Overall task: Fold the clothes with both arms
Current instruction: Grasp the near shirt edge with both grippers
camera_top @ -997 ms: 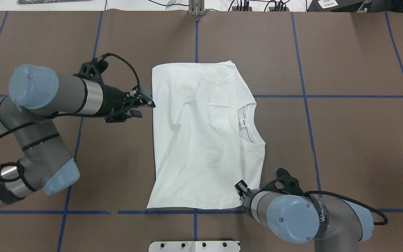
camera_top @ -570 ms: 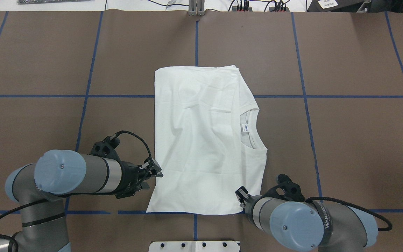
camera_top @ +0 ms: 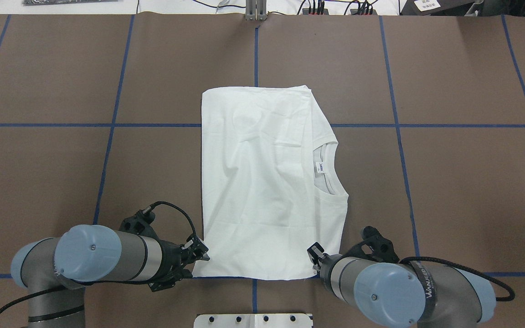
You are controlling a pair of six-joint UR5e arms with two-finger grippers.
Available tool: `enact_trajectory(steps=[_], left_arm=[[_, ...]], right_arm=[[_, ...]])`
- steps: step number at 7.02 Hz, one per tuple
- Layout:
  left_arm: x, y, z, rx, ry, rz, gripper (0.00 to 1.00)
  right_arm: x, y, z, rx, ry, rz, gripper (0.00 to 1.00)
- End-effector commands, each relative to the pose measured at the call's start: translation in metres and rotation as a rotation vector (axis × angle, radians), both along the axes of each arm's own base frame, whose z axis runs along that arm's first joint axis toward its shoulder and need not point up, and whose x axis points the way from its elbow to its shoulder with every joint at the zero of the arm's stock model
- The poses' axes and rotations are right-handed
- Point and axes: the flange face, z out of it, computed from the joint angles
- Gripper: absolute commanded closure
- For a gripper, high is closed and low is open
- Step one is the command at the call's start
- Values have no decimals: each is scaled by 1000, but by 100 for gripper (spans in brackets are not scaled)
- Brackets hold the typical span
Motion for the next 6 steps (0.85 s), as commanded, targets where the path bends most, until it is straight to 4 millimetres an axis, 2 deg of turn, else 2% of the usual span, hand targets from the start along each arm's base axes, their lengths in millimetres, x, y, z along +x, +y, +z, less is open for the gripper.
enact_trajectory(steps=[1, 3, 4, 5, 6], left_arm=[[6, 13, 3, -17, -7, 18, 40], [8, 14, 4, -18, -13, 20, 41], [7, 15, 4, -19, -11, 19, 63], [7, 15, 4, -23, -11, 17, 100], [5, 15, 1, -19, -6, 17, 100]], right_arm=[[2, 1, -4, 1, -10, 0, 100], [4, 1, -5, 1, -13, 0, 100], [4, 1, -6, 2, -14, 0, 100], [4, 1, -5, 1, -13, 0, 100], [4, 1, -4, 1, -10, 0, 100]])
